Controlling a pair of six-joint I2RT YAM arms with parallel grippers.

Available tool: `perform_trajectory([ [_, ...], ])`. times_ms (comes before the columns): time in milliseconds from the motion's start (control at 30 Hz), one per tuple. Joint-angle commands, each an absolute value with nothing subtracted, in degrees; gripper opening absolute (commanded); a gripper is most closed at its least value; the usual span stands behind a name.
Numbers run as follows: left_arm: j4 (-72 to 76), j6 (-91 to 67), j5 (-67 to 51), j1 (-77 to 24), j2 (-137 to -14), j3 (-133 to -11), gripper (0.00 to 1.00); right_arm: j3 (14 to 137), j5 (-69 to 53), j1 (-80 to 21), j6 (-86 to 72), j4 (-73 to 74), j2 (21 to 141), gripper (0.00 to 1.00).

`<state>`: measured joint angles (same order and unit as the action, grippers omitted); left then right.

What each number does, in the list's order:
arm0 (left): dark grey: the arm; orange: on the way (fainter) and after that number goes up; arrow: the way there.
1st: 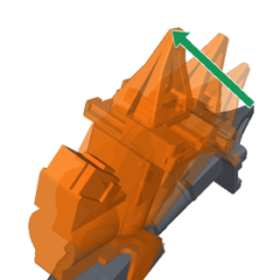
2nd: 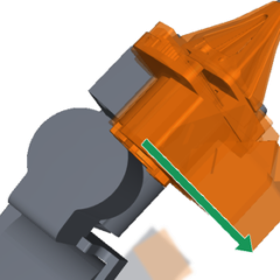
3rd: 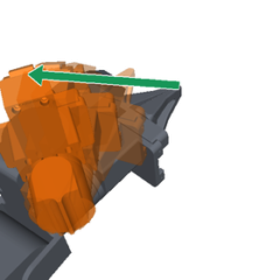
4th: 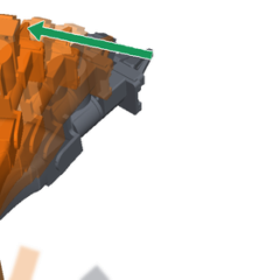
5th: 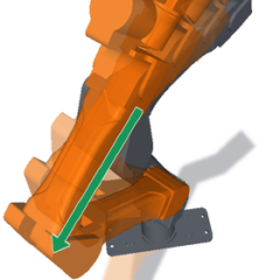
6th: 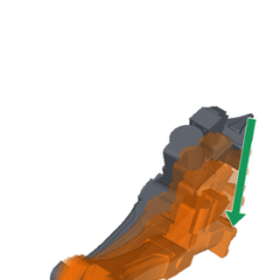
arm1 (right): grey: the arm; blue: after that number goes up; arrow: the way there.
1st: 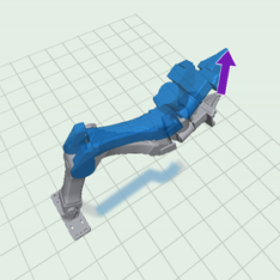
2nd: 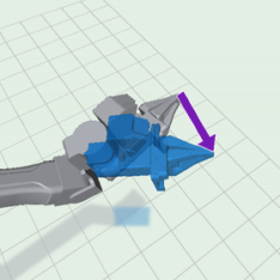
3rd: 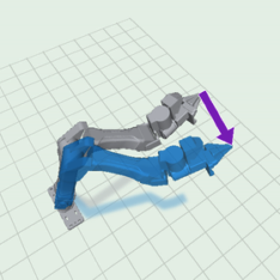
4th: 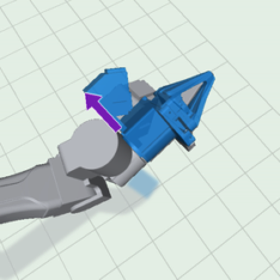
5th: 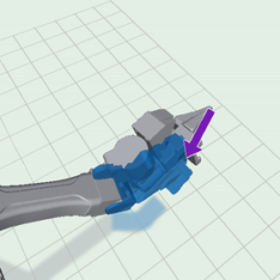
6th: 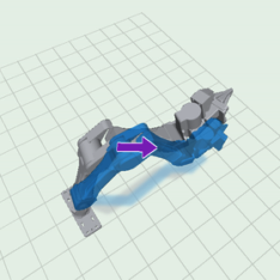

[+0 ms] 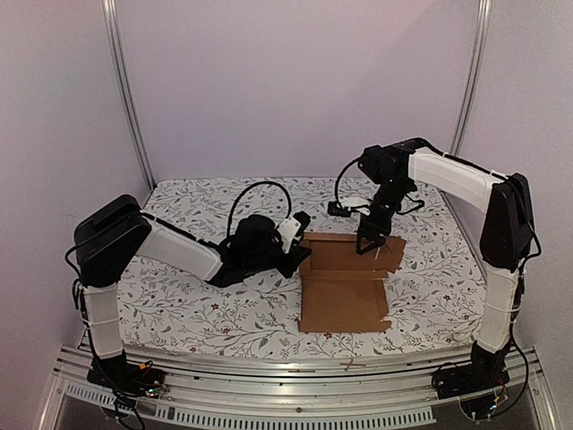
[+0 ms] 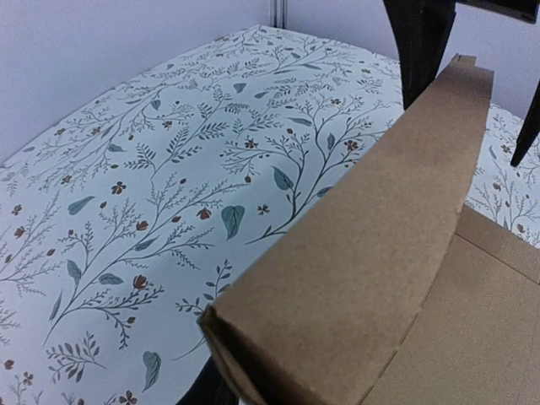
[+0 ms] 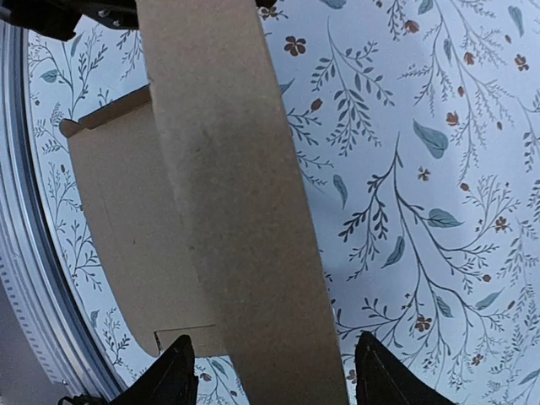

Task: Fold the paper box

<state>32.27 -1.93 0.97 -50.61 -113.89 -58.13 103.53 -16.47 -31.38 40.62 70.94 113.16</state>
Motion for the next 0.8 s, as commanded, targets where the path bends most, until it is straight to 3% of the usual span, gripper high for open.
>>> perform_trajectory([
  [0,27.92,2.33,-5.27,-49.48,-115.32,-61.69,0.24,104.03,-20.59,-31.64,41.09,75.19,114.79,0.63],
  [233,25.74,5.07,-5.03,-48.03,-116.67,-64.39,0.24,102.10,-18.43,-31.62,39.52,72.98,113.92,0.58],
  [467,29.10,0.85,-4.13,-48.07,-116.47,-62.03,0.35,99.27,-12.71,-31.44,33.27,67.05,114.30,0.32],
  [767,29.79,-0.93,-2.46,-48.17,-114.24,-56.67,0.33,97.21,-10.26,-31.46,31.04,63.51,112.09,0.29],
])
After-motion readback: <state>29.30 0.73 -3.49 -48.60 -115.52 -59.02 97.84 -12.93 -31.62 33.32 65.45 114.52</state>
